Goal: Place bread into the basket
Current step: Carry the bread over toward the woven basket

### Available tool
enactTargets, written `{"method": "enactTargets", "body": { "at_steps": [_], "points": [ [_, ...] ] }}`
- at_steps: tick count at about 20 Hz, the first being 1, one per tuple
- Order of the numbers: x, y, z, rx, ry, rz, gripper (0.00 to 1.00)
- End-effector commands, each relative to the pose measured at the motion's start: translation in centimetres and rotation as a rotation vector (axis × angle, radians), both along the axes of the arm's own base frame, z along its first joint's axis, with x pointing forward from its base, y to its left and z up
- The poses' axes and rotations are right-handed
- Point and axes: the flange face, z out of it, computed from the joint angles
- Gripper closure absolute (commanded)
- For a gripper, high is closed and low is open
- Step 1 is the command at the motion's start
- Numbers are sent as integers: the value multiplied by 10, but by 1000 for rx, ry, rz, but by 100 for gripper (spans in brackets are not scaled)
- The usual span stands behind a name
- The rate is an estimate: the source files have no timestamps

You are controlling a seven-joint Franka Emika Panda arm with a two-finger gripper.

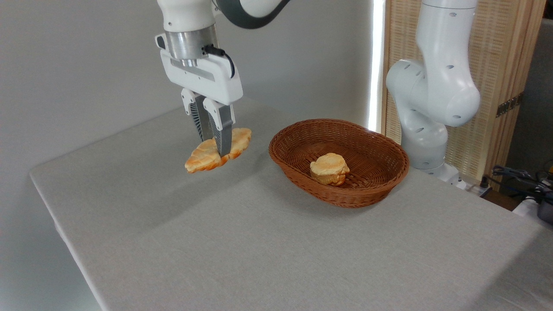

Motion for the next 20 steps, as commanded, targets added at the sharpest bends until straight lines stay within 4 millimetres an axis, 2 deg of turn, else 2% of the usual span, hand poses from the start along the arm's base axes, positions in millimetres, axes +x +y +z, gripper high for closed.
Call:
{"method": "enactTargets", "body": {
  "at_steps": [1,8,11,15,20],
  "points": [
    [0,9,7,13,39,-33,52],
    [-17,14,24,5,17,-45,48],
    [-39,18,29,3,10,-53,48],
    [-81,24,20,14,47,-113,48],
    [-117,21,-3,37,128,-166,48]
  ]
}}
